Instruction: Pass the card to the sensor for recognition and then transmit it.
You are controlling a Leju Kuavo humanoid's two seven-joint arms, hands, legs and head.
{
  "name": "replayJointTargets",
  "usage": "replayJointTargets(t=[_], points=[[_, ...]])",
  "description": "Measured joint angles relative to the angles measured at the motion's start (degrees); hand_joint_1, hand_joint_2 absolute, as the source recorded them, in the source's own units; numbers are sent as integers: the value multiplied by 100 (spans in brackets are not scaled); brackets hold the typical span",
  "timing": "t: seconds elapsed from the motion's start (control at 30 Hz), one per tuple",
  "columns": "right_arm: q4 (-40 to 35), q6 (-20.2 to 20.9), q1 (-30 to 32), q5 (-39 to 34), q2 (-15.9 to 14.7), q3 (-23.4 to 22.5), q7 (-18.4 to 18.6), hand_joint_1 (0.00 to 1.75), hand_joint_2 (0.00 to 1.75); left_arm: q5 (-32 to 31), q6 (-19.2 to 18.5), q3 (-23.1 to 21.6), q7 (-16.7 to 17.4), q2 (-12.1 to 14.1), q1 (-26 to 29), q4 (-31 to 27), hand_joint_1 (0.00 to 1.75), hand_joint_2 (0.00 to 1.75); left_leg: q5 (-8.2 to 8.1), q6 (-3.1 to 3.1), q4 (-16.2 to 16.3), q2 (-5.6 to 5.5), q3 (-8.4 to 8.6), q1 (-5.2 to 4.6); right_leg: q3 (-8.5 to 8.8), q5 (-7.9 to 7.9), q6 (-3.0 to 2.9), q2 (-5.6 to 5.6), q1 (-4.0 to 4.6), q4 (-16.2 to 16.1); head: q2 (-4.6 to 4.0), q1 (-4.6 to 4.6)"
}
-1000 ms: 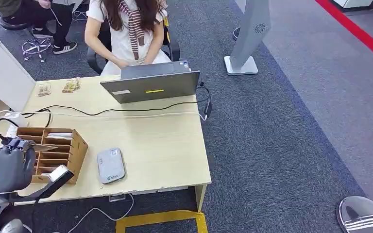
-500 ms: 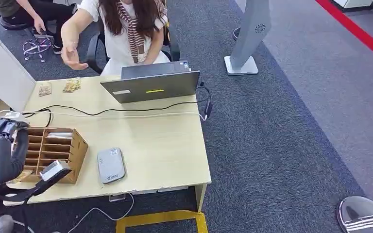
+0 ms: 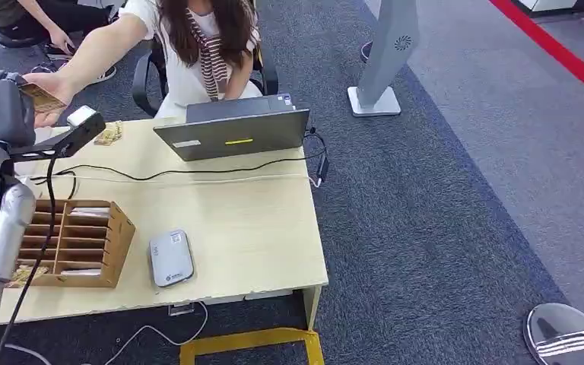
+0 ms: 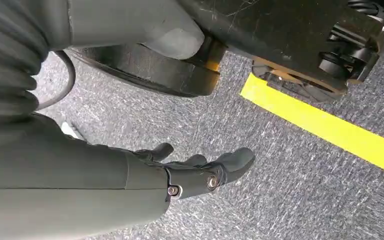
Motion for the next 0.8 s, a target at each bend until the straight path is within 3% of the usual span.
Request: replayJointTargets(t=[0.3, 0.33, 0.37, 0.4, 0.53, 0.57, 0.73, 0.8], points=[[0, 7, 4, 0, 11, 11, -68, 0, 175, 4, -4, -2, 50, -26, -148, 524, 175, 175, 1, -2, -4, 0, 0, 7, -3, -2, -4, 0, 4, 2, 0, 9], [0, 9, 7, 0, 4, 11, -81, 0, 175, 4, -4, -2, 50, -26, -148, 540, 9, 175, 2, -4, -4, 0, 0, 7, -3, -2, -4, 0, 4, 2, 0, 7], [0, 18, 12, 0, 2, 11, -101, 0, 175, 2, -9, -2, 59, -26, -149, 559, 0, 175, 3, -4, -4, -1, 0, 7, -2, -2, -4, -1, 4, 2, 0, 9], [0, 22, 14, 0, -2, 11, -107, 0, 175, 2, -4, 0, 96, -26, -149, 574, 0, 0, 3, -5, -4, -1, 0, 7, -2, -2, -4, -1, 4, 3, 0, 7], [0, 20, 15, 0, -2, 11, -114, 0, 175, -24, 66, 0, 258, -26, -145, 616, 0, 0, 3, -5, -4, -2, -2, 7, -2, -2, -4, -2, 4, 2, 0, 9], [0, 18, 15, 0, -2, 11, -112, 0, 175, -39, 99, -2, 291, -28, -141, 625, 0, 175, 3, -5, -4, -2, -2, 7, -2, -2, -4, -2, 4, 2, 0, 9], [0, -35, 10, -9, 0, 11, -28, 0, 175, -6, 427, -2, 284, -28, -96, 623, 0, 175, 3, -5, -4, -4, -3, 7, -1, -2, -4, -4, 4, 2, 0, 9], [0, -55, 9, -74, 11, 9, -24, 0, 175, 313, 579, 4, 38, -24, 22, 534, 0, 175, 3, -5, -4, -5, -3, 7, 1, -2, -4, -5, 4, 3, 0, 7]])
